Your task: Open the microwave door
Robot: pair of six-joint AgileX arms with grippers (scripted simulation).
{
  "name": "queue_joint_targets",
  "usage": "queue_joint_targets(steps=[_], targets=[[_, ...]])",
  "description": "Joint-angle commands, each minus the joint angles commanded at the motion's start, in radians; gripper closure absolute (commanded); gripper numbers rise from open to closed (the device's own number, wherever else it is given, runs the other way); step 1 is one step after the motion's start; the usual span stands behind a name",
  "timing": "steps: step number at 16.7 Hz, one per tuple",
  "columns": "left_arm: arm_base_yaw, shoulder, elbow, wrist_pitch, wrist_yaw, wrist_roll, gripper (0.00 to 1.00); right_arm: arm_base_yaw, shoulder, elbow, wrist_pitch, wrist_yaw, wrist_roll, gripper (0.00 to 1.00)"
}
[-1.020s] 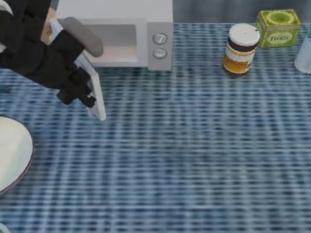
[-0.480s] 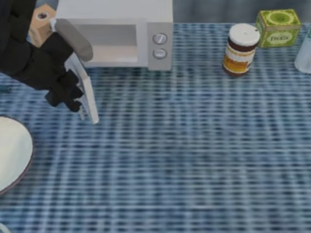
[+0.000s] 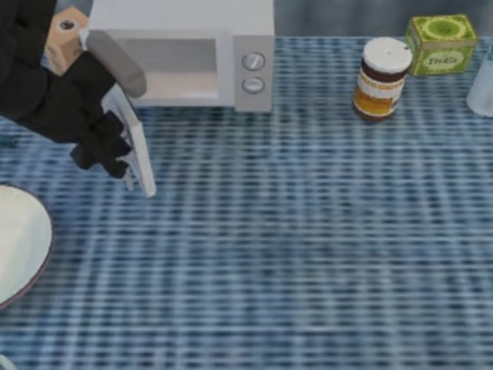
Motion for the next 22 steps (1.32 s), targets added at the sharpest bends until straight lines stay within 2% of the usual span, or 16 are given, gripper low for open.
queue_joint_targets(steps=[15,22], targets=[[-0.001,0.004,-0.001,-0.002,0.002,0.003,1.0,0.0,0.0,0.0,0.0,0.0,0.0,0.0],[0.067,0.015,0.022,-0.074,0.058,0.173,1.0,0.0,0.0,0.0,0.0,0.0,0.0,0.0]])
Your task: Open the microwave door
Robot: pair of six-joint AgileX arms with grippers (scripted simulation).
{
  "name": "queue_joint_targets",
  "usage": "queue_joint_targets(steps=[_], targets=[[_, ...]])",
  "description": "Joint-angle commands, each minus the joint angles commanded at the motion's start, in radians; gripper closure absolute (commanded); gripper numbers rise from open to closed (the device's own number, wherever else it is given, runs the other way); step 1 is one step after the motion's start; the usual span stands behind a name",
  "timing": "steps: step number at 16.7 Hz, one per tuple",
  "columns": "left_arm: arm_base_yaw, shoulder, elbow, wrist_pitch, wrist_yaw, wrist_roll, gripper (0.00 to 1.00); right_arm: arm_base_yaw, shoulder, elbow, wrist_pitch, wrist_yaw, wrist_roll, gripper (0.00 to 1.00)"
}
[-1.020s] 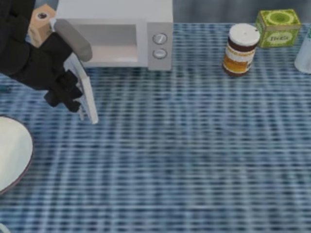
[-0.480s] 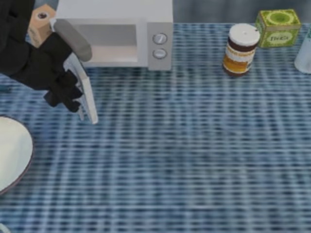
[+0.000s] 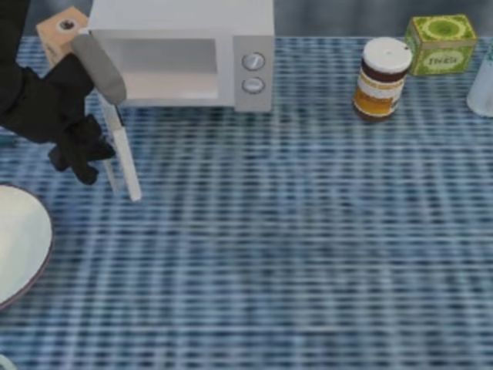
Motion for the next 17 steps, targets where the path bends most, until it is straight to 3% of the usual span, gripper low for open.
queue_joint_targets(steps=[4,17], targets=[[0.025,0.003,0.007,-0.027,0.026,0.062,1.0,0.0,0.0,0.0,0.0,0.0,0.0,0.0],[0.025,0.003,0.007,-0.027,0.026,0.062,1.0,0.0,0.0,0.0,0.0,0.0,0.0,0.0]])
